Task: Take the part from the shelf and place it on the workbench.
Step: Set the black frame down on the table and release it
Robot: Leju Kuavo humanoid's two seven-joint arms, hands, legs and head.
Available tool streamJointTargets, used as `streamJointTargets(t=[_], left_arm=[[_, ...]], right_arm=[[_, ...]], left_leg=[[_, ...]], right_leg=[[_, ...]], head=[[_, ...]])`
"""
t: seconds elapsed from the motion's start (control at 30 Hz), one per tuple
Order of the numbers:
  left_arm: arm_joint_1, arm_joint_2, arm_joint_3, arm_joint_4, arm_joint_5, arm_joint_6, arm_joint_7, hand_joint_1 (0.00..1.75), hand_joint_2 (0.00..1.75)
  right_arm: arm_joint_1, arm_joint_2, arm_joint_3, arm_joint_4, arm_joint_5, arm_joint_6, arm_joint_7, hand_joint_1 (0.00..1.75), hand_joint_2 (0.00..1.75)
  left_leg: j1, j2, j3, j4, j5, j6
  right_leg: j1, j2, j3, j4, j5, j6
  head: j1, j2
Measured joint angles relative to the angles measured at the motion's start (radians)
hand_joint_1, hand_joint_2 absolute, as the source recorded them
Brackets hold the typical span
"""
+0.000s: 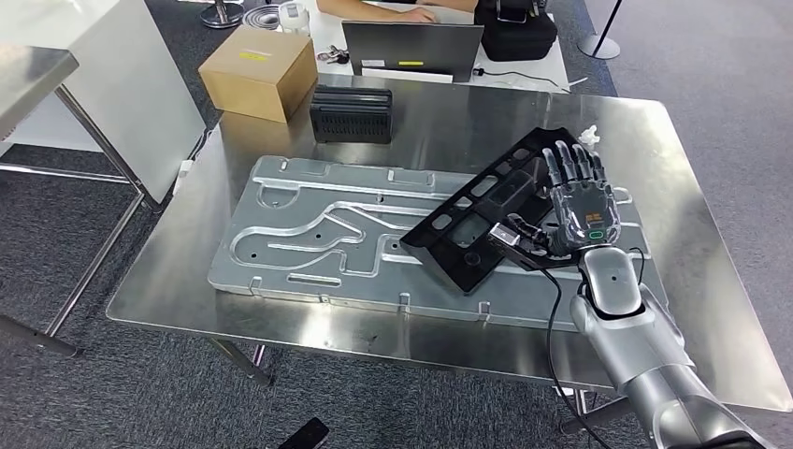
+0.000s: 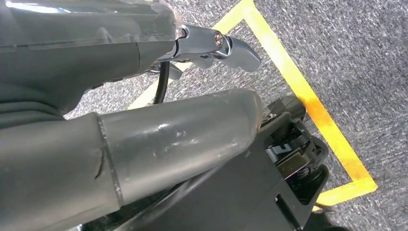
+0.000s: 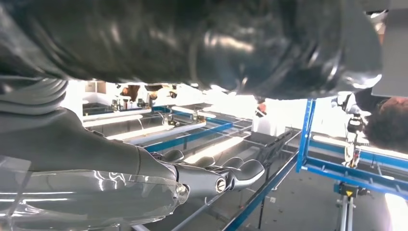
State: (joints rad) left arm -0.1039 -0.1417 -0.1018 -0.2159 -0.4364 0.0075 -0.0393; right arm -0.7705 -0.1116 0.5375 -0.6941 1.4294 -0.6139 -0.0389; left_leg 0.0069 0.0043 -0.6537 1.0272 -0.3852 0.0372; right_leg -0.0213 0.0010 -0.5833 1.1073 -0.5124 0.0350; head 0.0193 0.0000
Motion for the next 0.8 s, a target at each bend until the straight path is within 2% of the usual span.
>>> streamJointTargets(t=[0.03, 0.07, 0.1, 0.17, 0.2, 0.23, 0.3, 0.33, 0.37, 0.4, 0.43, 0.47, 0.53, 0.57, 0.6, 0.67, 0.7, 0.73, 0.8], left_arm=[[-0.001, 0.000, 0.000, 0.000, 0.000, 0.000, 0.000, 0.00, 0.00], [-0.002, -0.001, 0.000, 0.000, 0.000, 0.000, 0.000, 0.00, 0.00], [-0.003, -0.002, 0.000, 0.000, 0.000, -0.001, 0.000, 0.00, 0.00], [-0.003, -0.003, 0.001, 0.000, 0.000, -0.003, 0.000, 0.00, 0.00], [-0.003, -0.003, 0.001, 0.001, 0.000, -0.004, 0.000, 0.00, 0.00], [-0.003, -0.004, 0.001, 0.001, 0.000, -0.004, 0.000, 0.00, 0.00], [-0.003, -0.004, 0.002, 0.001, 0.000, -0.004, 0.001, 0.00, 0.00], [-0.003, -0.004, 0.002, 0.001, 0.000, -0.004, 0.001, 0.00, 0.00], [-0.003, -0.004, 0.003, 0.001, 0.000, -0.004, 0.001, 0.00, 0.00], [-0.004, -0.004, 0.003, 0.001, 0.000, -0.004, 0.001, 0.00, 0.00], [-0.004, -0.004, 0.003, 0.001, 0.000, -0.004, 0.001, 0.00, 0.00], [-0.005, -0.004, 0.004, 0.001, 0.000, -0.004, 0.001, 0.00, 0.00], [-0.009, -0.004, 0.004, 0.001, 0.000, -0.004, 0.001, 0.00, 0.00], [-0.011, -0.004, 0.004, 0.001, 0.000, -0.004, 0.000, 0.00, 0.00], [-0.012, -0.004, 0.005, 0.001, 0.000, -0.004, 0.000, 0.00, 0.00], [-0.012, -0.005, 0.005, 0.001, 0.000, -0.005, 0.000, 0.00, 0.00], [-0.012, -0.006, 0.006, 0.001, 0.000, -0.006, 0.000, 0.00, 0.00], [-0.013, -0.007, 0.006, 0.001, 0.000, -0.006, 0.000, 0.00, 0.00], [-0.014, -0.008, 0.006, 0.001, 0.000, -0.006, -0.001, 0.00, 0.00]], right_arm=[[-0.003, 0.000, 0.000, 0.000, 0.000, 0.001, 0.000, 0.00, 0.00], [-0.005, 0.001, 0.000, 0.000, 0.000, 0.001, 0.000, 0.00, 0.00], [-0.006, 0.001, 0.000, 0.001, 0.000, 0.002, 0.000, 0.00, 0.00], [-0.007, 0.004, 0.000, 0.002, -0.001, 0.004, -0.003, 0.00, 0.00], [-0.007, 0.007, 0.000, 0.003, -0.001, 0.005, -0.004, 0.00, 0.00], [-0.007, 0.010, 0.000, 0.003, -0.001, 0.005, -0.005, 0.00, 0.00], [-0.006, 0.013, 0.000, 0.004, -0.001, 0.005, -0.006, 0.00, 0.00], [-0.005, 0.013, 0.000, 0.005, -0.001, 0.005, -0.006, 0.00, 0.00], [-0.003, 0.014, 0.000, 0.006, -0.001, 0.005, -0.006, 0.00, 0.00], [-0.001, 0.014, 0.000, 0.007, -0.001, 0.005, -0.006, 0.00, 0.00], [0.000, 0.015, 0.000, 0.008, -0.001, 0.005, -0.006, 0.00, 0.00], [0.001, 0.015, 0.000, 0.008, -0.001, 0.005, -0.006, 0.00, 0.00], [0.000, 0.015, 0.000, 0.008, -0.001, 0.005, -0.006, 0.00, 0.00], [-0.001, 0.015, 0.000, 0.009, -0.001, 0.005, -0.006, 0.00, 0.00], [-0.001, 0.016, 0.001, 0.009, -0.001, 0.004, -0.006, 0.00, 0.00], [-0.001, 0.016, 0.001, 0.012, -0.001, 0.003, -0.006, 0.00, 0.00], [-0.001, 0.016, 0.001, 0.013, -0.001, 0.003, -0.006, 0.00, 0.00], [-0.001, 0.016, 0.001, 0.015, -0.001, 0.003, -0.005, 0.00, 0.00], [-0.001, 0.016, 0.002, 0.019, -0.001, 0.003, -0.003, 0.00, 0.00]], left_leg=[[-0.001, 0.000, -0.004, 0.003, 0.004, -0.006], [-0.001, -0.001, -0.007, 0.004, 0.008, -0.012], [-0.002, -0.002, -0.009, 0.003, 0.014, -0.019], [-0.001, -0.003, -0.017, 0.004, 0.017, -0.033], [0.000, -0.003, -0.026, 0.018, -0.003, -0.039], [0.001, -0.004, -0.040, 0.050, -0.038, -0.043], [0.003, -0.004, -0.076, 0.168, -0.136, -0.050], [0.004, -0.004, -0.089, 0.231, -0.170, -0.052], [0.004, -0.004, -0.090, 0.274, -0.184, -0.053], [0.004, -0.004, -0.075, 0.284, -0.177, -0.053], [0.004, -0.004, -0.043, 0.259, -0.156, -0.050], [0.003, -0.004, 0.006, 0.203, -0.133, -0.046], [-0.001, -0.005, 0.108, 0.063, -0.122, -0.034], [-0.005, -0.005, 0.137, 0.015, -0.125, -0.028], [-0.008, -0.006, 0.148, -0.009, -0.130, -0.024], [-0.008, -0.004, 0.140, -0.021, -0.112, -0.011], [-0.007, -0.001, 0.134, -0.026, -0.100, -0.002], [-0.004, 0.001, 0.126, -0.032, -0.085, 0.008], [-0.003, 0.004, 0.100, -0.034, -0.060, 0.019]], right_leg=[[0.002, 0.001, 0.023, -0.041, 0.011, -0.004], [0.005, 0.003, 0.031, -0.061, 0.014, -0.009], [0.009, 0.004, 0.027, -0.061, 0.020, -0.015], [0.006, 0.003, 0.017, -0.068, 0.031, -0.031], [0.004, 0.002, 0.009, -0.070, 0.041, -0.040], [0.002, 0.000, -0.001, -0.072, 0.051, -0.048], [0.002, -0.002, -0.026, -0.073, 0.071, -0.058], [0.003, -0.002, -0.040, -0.072, 0.081, -0.059], [0.004, -0.002, -0.054, -0.072, 0.092, -0.058], [0.005, -0.002, -0.066, -0.071, 0.101, -0.057], [0.006, -0.002, -0.078, -0.070, 0.111, -0.055], [0.007, -0.002, -0.088, -0.070, 0.119, -0.053], [0.009, -0.002, -0.102, -0.069, 0.136, -0.045], [0.009, -0.003, -0.104, -0.071, 0.145, -0.039], [0.008, -0.004, -0.105, -0.074, 0.154, -0.032], [0.006, -0.003, -0.105, -0.082, 0.168, -0.020], [0.005, -0.003, -0.110, -0.076, 0.155, -0.015], [0.005, -0.002, -0.120, -0.053, 0.123, -0.011], [0.003, -0.001, -0.151, 0.050, 0.021, -0.005]], head=[[0.000, 0.000], [0.000, 0.000], [-0.001, 0.000], [-0.001, 0.000], [-0.002, 0.000], [-0.002, 0.000], [-0.004, 0.000], [-0.004, 0.000], [-0.004, 0.000], [-0.004, 0.000], [-0.004, 0.000], [-0.004, 0.000], [-0.004, 0.000], [-0.004, 0.000], [-0.004, 0.000], [-0.005, 0.000], [-0.005, 0.000], [-0.004, 0.000], [-0.002, 0.000]])
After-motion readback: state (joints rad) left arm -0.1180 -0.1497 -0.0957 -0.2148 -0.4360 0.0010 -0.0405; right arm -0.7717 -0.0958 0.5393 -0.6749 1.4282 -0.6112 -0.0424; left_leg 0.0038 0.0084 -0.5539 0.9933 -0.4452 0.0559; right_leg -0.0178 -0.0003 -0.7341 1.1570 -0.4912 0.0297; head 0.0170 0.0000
